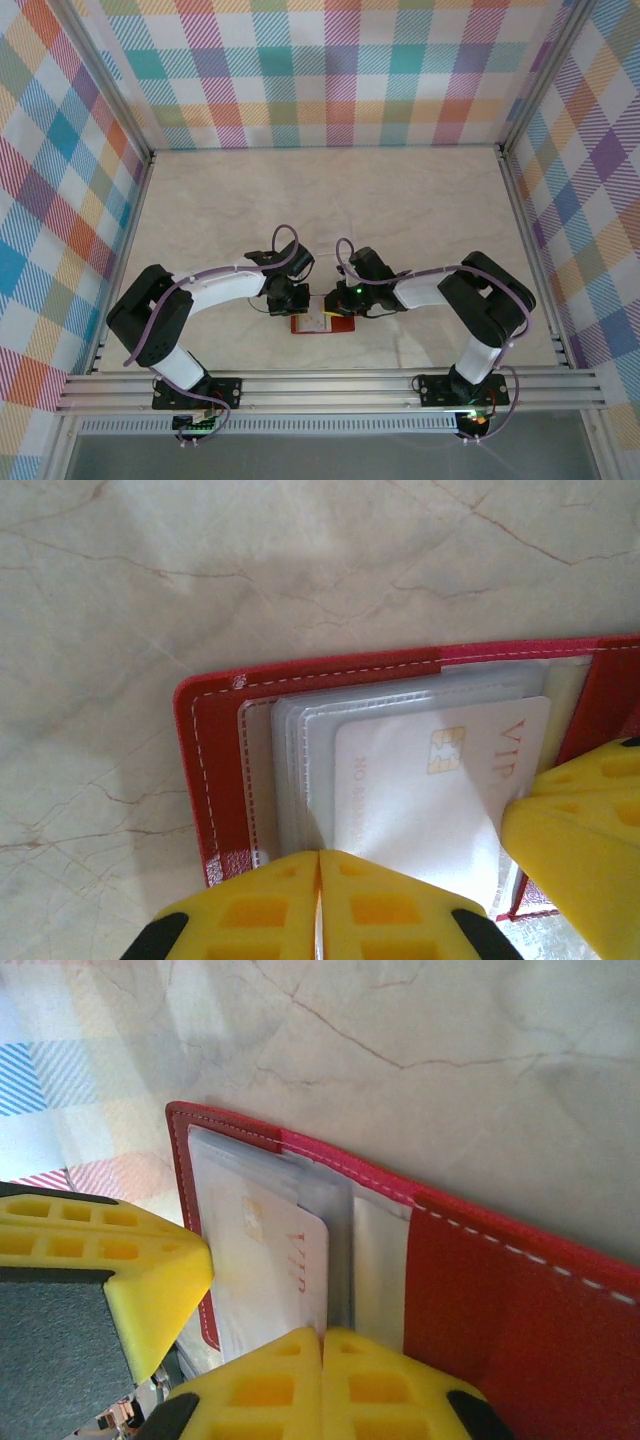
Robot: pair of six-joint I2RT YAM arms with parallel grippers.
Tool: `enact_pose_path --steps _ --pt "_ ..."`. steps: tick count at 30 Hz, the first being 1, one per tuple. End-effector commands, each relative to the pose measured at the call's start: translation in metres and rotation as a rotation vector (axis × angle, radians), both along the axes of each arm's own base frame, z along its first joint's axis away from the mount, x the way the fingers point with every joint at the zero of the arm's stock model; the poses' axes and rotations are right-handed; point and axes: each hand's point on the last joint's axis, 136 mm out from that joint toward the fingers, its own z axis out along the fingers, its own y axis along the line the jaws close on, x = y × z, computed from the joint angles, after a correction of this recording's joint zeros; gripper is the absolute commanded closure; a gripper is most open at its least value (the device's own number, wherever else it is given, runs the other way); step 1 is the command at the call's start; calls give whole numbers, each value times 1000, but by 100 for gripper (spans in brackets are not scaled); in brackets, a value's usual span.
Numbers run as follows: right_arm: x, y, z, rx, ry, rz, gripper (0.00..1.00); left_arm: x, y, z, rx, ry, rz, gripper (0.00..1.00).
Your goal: Take the credit cards out of the card holder
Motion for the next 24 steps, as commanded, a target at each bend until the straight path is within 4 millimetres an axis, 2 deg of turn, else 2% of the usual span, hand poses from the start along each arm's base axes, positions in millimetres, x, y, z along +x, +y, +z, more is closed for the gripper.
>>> enact_pose_path --steps 1,10,17,24 --pt "-3 -11 -5 -23 10 -18 94 -10 12 -13 76 33 -4 91" --pt "-2 -18 -5 -35 8 -34 94 -12 17 -13 95 34 -2 91" --pt "-2 -12 -1 4 18 -24 84 -13 16 -15 88 38 -4 91" --pt "-5 -6 -8 22 57 -8 81 -12 14 -16 85 42 -6 91"
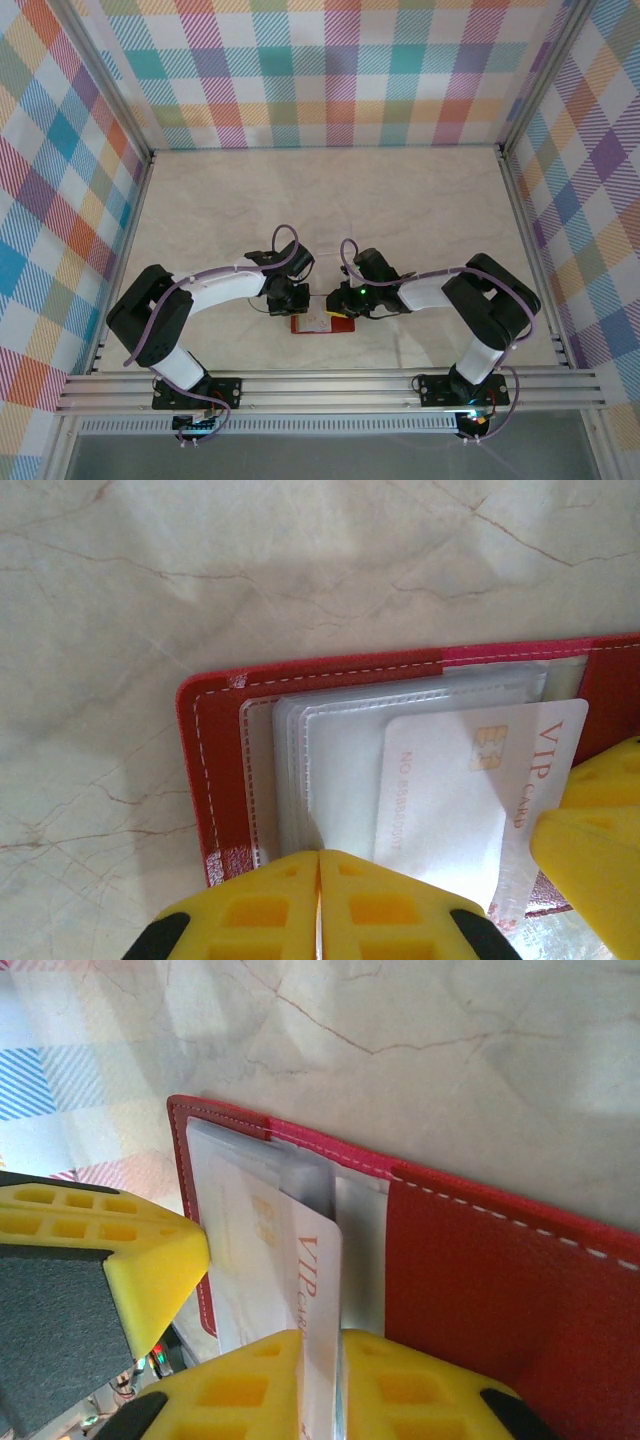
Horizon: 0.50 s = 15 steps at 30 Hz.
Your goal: Take the credit cards out of the card holder
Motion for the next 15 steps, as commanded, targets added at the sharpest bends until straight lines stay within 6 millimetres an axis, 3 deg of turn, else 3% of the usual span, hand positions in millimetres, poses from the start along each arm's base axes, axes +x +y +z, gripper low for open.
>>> enact_pose_path --steps 1,15 --pt "-4 0 -11 2 53 8 81 -13 14 -16 82 45 -6 91" --pt "-6 -2 -14 -72 56 32 82 -11 11 -17 80 48 -10 91"
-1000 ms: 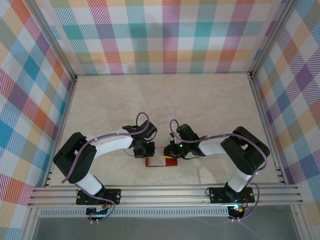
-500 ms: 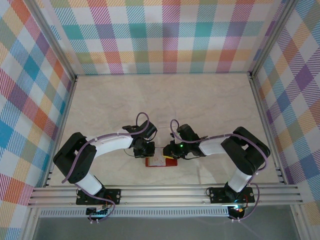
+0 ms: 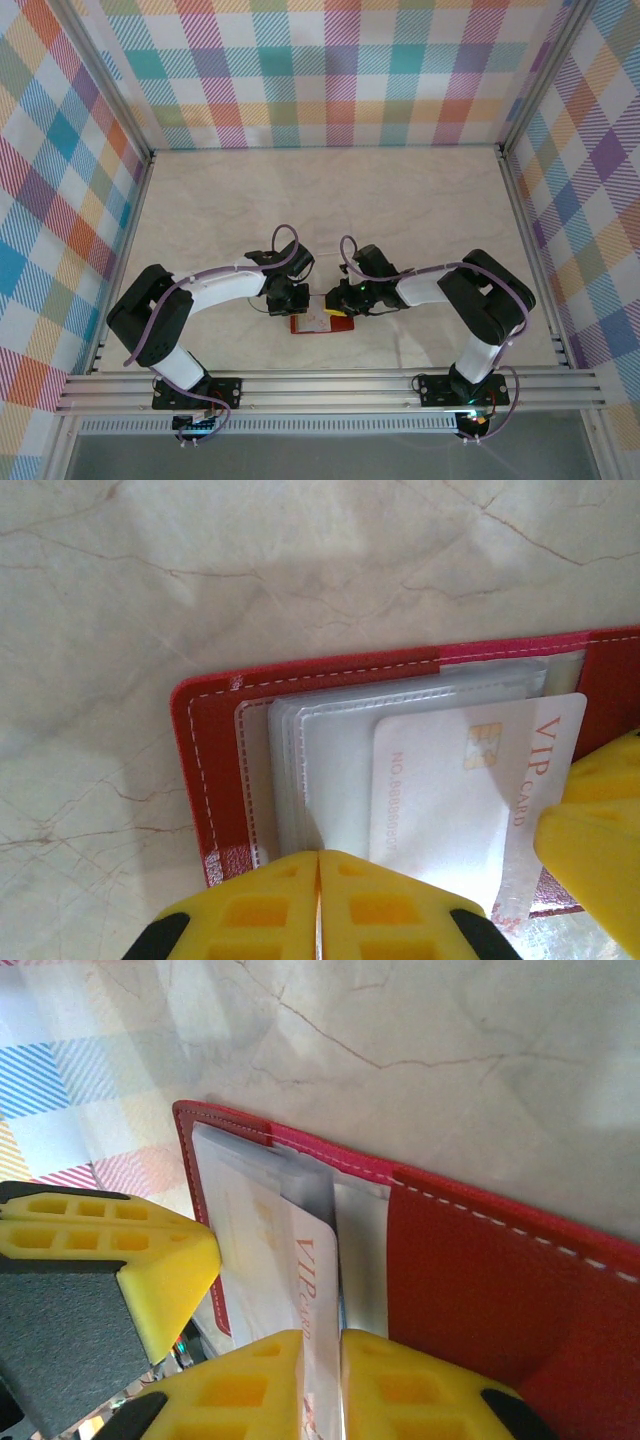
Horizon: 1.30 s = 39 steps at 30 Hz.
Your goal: Take the credit cards out of the card holder
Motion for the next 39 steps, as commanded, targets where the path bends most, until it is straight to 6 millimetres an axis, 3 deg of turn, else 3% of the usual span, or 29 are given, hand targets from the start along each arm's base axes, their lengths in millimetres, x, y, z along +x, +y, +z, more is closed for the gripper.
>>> enact_pose_path --steps 1,12,31,39 --pt "-6 -6 -13 -88 3 16 82 -11 10 -17 72 46 -12 91" --pt "-3 -6 -4 -128 -32 25 86 -12 12 -16 73 45 -13 91" --pt "-2 -32 15 -239 -134 12 94 -14 16 -11 79 31 -13 91" --pt "-2 -42 30 -261 -186 12 99 -9 7 2 31 5 -8 88"
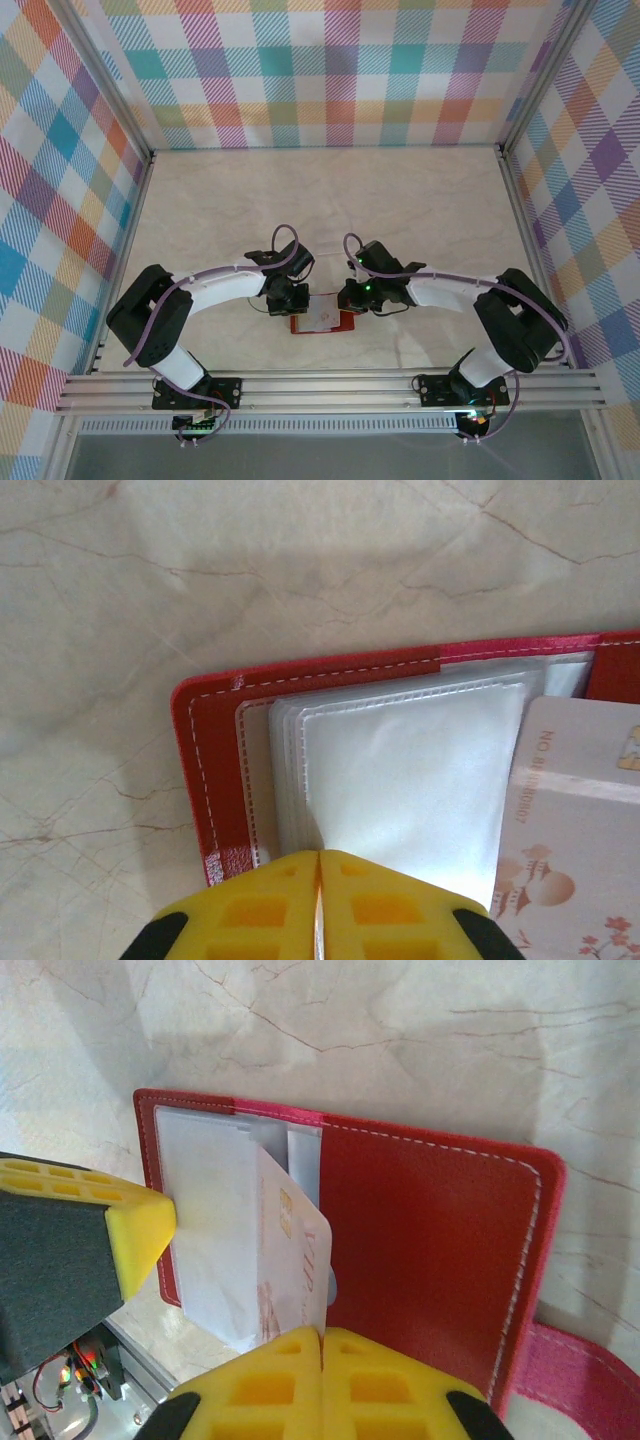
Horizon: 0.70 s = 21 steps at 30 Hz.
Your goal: Take the credit cards out of the card holder
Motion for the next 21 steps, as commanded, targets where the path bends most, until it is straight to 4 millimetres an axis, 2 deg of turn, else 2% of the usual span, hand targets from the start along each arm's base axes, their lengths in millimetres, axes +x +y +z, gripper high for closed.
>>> enact_pose_path --steps 1,7,14,17,21 --pt "-1 -7 10 -45 -43 22 99 -7 4 3 17 3 -5 87" --pt "3 -17 25 -95 -114 59 100 -2 -2 18 -21 -28 4 85" --pt "14 -28 50 -174 -292 173 100 4 5 30 -8 -71 20 83" --pt "20 -32 65 -215 -410 272 100 6 8 32 -14 -82 31 83" --pt "22 -33 84 -243 -595 495 100 9 16 36 -33 -96 58 82"
